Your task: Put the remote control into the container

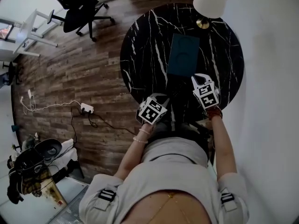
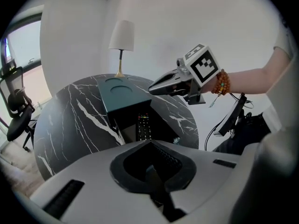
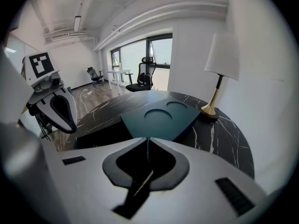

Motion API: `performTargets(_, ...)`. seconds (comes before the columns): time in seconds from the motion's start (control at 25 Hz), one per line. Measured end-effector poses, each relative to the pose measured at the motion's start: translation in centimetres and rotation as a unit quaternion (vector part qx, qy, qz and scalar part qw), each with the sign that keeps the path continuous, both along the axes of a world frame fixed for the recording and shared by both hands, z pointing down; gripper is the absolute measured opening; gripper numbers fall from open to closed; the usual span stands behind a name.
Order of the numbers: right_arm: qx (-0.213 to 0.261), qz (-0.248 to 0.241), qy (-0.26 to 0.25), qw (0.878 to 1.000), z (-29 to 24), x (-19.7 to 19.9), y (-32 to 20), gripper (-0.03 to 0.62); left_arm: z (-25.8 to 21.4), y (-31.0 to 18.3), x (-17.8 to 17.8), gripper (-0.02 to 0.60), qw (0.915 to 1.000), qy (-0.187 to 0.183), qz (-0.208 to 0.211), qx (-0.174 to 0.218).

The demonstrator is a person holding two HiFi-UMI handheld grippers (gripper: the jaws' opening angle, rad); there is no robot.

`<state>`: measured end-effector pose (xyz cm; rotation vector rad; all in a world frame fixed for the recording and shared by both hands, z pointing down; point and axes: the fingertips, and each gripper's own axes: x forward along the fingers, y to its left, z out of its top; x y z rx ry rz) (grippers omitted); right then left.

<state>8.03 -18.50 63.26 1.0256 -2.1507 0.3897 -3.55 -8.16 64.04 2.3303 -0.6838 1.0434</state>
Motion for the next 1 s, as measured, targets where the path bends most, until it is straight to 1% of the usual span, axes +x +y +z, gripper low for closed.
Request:
performTargets(0.2,-0.009,0.008,0.009,1.000,1.5,-0.7,-0.4,0.012,0.4,1.5,-1.0,0.006,0.9999,0.000,0.008,-0.012)
performTargets(0.44,-0.022,0.019,0.015,0.999,2.3,-1.1,-0.8,0.012,1.6,3.0,-2.0,0.006,0.9994,-0.010,0.015,-0.029)
performTargets(0.64,-0.020,0.024,0.014,0.999,2.6,-1.3,-1.0,0.012,3.3,3.9,-1.9,0.006,0.9979,-0.034,0.035,-0.044)
performTargets(0.8,-0.020,0.035,0.009,0.999,2.5,-1.1,-0.8,0.012,4.7,4.6,-1.5,0.006,0.9962,-0.047,0.055,-0.048)
performTargets(0.88,-0.018,0.036,0.007,0.999,2.6,-1.2,-0.8,0.012,5.2,4.7,-1.4,0.006,0.9957,-0.049,0.055,-0.056)
performTargets(1.0,-0.012,0.034,0.003,0.999,2.8,-1.0,-1.0,0.012,5.5,4.4,-0.8,0.006,0.9960,-0.040,0.055,-0.057)
